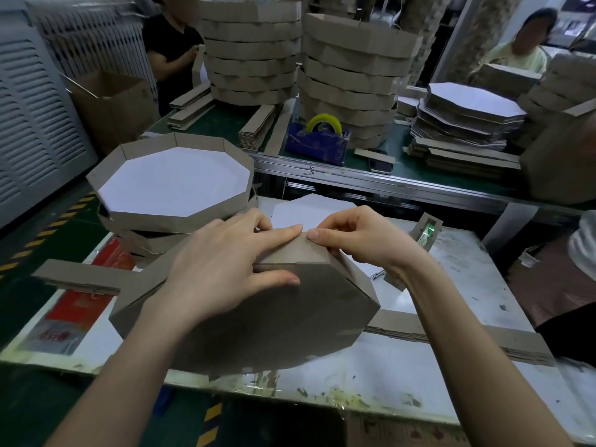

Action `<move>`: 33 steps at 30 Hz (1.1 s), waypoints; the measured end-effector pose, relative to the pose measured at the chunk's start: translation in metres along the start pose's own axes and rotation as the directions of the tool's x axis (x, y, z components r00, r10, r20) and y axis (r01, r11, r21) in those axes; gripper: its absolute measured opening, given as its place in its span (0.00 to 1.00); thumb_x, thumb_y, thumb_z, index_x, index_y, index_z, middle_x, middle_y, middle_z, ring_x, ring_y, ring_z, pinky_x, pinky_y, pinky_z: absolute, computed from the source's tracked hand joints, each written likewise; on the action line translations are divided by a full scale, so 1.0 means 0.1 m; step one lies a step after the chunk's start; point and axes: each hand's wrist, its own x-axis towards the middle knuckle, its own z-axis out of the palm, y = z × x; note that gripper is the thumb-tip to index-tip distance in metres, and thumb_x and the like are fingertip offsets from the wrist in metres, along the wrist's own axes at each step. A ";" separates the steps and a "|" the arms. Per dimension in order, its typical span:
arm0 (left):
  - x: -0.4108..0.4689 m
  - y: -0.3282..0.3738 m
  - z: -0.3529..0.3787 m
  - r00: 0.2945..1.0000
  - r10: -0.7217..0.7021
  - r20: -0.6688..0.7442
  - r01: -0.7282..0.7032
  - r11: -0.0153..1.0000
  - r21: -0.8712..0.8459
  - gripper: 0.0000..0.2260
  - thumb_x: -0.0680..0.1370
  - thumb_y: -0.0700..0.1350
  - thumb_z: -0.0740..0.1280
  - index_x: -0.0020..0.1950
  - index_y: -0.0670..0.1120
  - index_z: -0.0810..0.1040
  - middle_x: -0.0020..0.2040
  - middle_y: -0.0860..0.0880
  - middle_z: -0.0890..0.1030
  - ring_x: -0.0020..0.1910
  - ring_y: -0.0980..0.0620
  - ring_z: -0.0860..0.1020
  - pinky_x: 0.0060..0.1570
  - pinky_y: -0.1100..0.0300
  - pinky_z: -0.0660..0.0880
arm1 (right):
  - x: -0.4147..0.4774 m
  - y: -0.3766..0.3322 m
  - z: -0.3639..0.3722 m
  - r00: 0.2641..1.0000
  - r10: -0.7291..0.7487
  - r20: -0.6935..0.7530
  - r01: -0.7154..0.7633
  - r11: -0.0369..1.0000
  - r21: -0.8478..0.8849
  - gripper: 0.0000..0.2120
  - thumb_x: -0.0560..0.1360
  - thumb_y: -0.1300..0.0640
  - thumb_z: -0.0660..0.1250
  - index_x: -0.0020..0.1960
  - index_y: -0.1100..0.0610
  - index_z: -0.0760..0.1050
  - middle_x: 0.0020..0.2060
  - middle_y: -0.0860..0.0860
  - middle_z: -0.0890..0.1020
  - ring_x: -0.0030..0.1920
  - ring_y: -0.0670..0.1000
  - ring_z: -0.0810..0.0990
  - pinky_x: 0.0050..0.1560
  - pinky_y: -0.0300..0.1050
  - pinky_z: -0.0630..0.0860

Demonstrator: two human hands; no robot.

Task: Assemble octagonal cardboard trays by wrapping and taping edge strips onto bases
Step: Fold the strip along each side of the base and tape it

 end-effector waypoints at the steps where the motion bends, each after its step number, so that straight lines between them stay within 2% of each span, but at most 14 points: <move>1: 0.00 0.01 0.00 1.000 -0.002 0.001 0.002 1.000 0.003 0.37 0.66 0.77 0.46 0.74 0.69 0.58 0.56 0.61 0.69 0.45 0.60 0.63 0.39 0.62 0.63 | 0.01 0.00 0.00 1.000 -0.006 0.019 0.006 1.000 -0.013 0.13 0.74 0.42 0.71 0.43 0.52 0.85 0.28 0.44 0.79 0.27 0.39 0.73 0.27 0.27 0.66; 4: 0.00 0.02 -0.02 1.000 -0.009 0.012 0.009 1.000 -0.001 0.39 0.65 0.77 0.47 0.75 0.66 0.59 0.57 0.62 0.69 0.47 0.60 0.64 0.43 0.61 0.65 | 0.03 -0.03 0.03 0.998 -0.025 0.064 0.027 0.999 -0.032 0.18 0.73 0.39 0.71 0.38 0.53 0.84 0.29 0.48 0.79 0.29 0.42 0.72 0.33 0.33 0.68; 7: 0.00 0.01 -0.02 1.000 -0.016 0.021 0.016 1.000 -0.007 0.40 0.65 0.78 0.48 0.75 0.65 0.59 0.57 0.63 0.69 0.47 0.59 0.65 0.44 0.61 0.65 | 0.08 -0.04 0.09 0.995 -0.081 0.057 0.084 0.995 -0.053 0.28 0.72 0.37 0.70 0.35 0.64 0.80 0.28 0.56 0.74 0.30 0.50 0.69 0.35 0.46 0.66; 8: 0.00 0.01 -0.02 1.000 -0.016 0.023 0.016 1.000 -0.005 0.39 0.65 0.78 0.48 0.75 0.65 0.59 0.57 0.63 0.68 0.48 0.59 0.66 0.44 0.61 0.65 | 0.10 -0.05 0.11 0.993 -0.103 0.055 0.106 0.993 -0.056 0.30 0.72 0.37 0.70 0.33 0.65 0.79 0.27 0.56 0.72 0.30 0.52 0.68 0.34 0.48 0.64; 11: -0.01 -0.01 -0.01 0.999 -0.023 0.023 0.023 1.000 -0.010 0.39 0.65 0.78 0.48 0.74 0.65 0.59 0.57 0.63 0.69 0.47 0.59 0.66 0.43 0.61 0.65 | 0.14 -0.04 0.12 0.990 -0.119 0.078 0.126 0.988 -0.086 0.33 0.68 0.31 0.68 0.30 0.64 0.78 0.24 0.54 0.69 0.28 0.51 0.66 0.33 0.47 0.63; 14: -0.01 -0.02 -0.01 0.999 -0.037 0.029 0.037 0.999 -0.004 0.40 0.64 0.78 0.47 0.75 0.65 0.59 0.57 0.63 0.68 0.47 0.59 0.65 0.42 0.61 0.64 | 0.14 0.03 0.07 0.989 -0.101 0.106 0.108 0.992 -0.060 0.29 0.65 0.28 0.67 0.24 0.54 0.75 0.23 0.48 0.68 0.26 0.47 0.66 0.32 0.41 0.63; 16: -0.01 -0.02 0.00 0.999 -0.039 0.034 0.039 0.999 -0.004 0.40 0.64 0.79 0.47 0.74 0.66 0.59 0.57 0.64 0.68 0.48 0.59 0.67 0.42 0.61 0.65 | 0.15 0.10 0.05 0.985 -0.106 0.134 0.107 0.994 0.004 0.28 0.65 0.28 0.69 0.28 0.53 0.77 0.28 0.49 0.73 0.31 0.46 0.71 0.36 0.41 0.67; 18: -0.01 -0.03 0.00 0.999 -0.037 0.038 0.037 0.999 -0.015 0.39 0.64 0.79 0.47 0.74 0.68 0.59 0.57 0.64 0.68 0.48 0.58 0.69 0.42 0.61 0.64 | 0.17 0.20 0.04 0.973 -0.116 0.201 0.089 0.986 0.139 0.25 0.69 0.33 0.71 0.34 0.56 0.79 0.35 0.52 0.77 0.37 0.48 0.75 0.43 0.43 0.70; 20: 0.00 -0.02 -0.02 0.999 -0.015 0.039 0.017 0.999 -0.042 0.35 0.65 0.78 0.48 0.71 0.73 0.58 0.54 0.63 0.68 0.48 0.58 0.69 0.40 0.62 0.63 | 0.18 0.31 0.04 0.942 -0.141 0.305 0.044 0.952 0.303 0.18 0.72 0.39 0.70 0.33 0.53 0.79 0.32 0.49 0.77 0.34 0.46 0.74 0.41 0.41 0.70; 22: 0.00 -0.02 -0.03 0.999 0.010 0.041 -0.008 0.999 -0.052 0.30 0.66 0.77 0.48 0.68 0.77 0.58 0.52 0.63 0.67 0.46 0.59 0.67 0.39 0.62 0.63 | 0.21 0.40 0.04 0.913 -0.175 0.369 0.008 0.911 0.412 0.16 0.69 0.37 0.74 0.35 0.49 0.80 0.31 0.44 0.78 0.32 0.42 0.75 0.37 0.36 0.71; 25: 0.02 -0.02 -0.04 0.998 0.017 0.056 -0.013 0.998 -0.065 0.27 0.66 0.77 0.48 0.65 0.80 0.57 0.54 0.63 0.68 0.47 0.58 0.68 0.40 0.61 0.64 | 0.24 0.48 0.05 0.883 -0.210 0.421 -0.033 0.865 0.501 0.16 0.68 0.37 0.75 0.41 0.50 0.82 0.35 0.44 0.82 0.35 0.42 0.79 0.38 0.33 0.74; 29: 0.06 0.00 -0.03 0.998 0.019 0.063 -0.015 0.998 -0.064 0.27 0.65 0.78 0.46 0.64 0.82 0.56 0.55 0.63 0.68 0.49 0.58 0.69 0.42 0.60 0.67 | 0.26 0.57 0.05 0.855 -0.248 0.456 -0.087 0.798 0.597 0.14 0.70 0.42 0.75 0.47 0.52 0.84 0.39 0.46 0.85 0.39 0.43 0.83 0.41 0.35 0.78; 33: 0.09 0.02 -0.01 0.998 0.024 0.053 -0.021 0.998 -0.055 0.27 0.65 0.78 0.45 0.65 0.81 0.55 0.56 0.64 0.69 0.49 0.59 0.69 0.43 0.60 0.70 | 0.32 0.58 0.00 0.852 -0.232 0.469 -0.131 0.773 0.621 0.17 0.70 0.42 0.76 0.44 0.56 0.83 0.38 0.51 0.84 0.38 0.47 0.82 0.41 0.38 0.78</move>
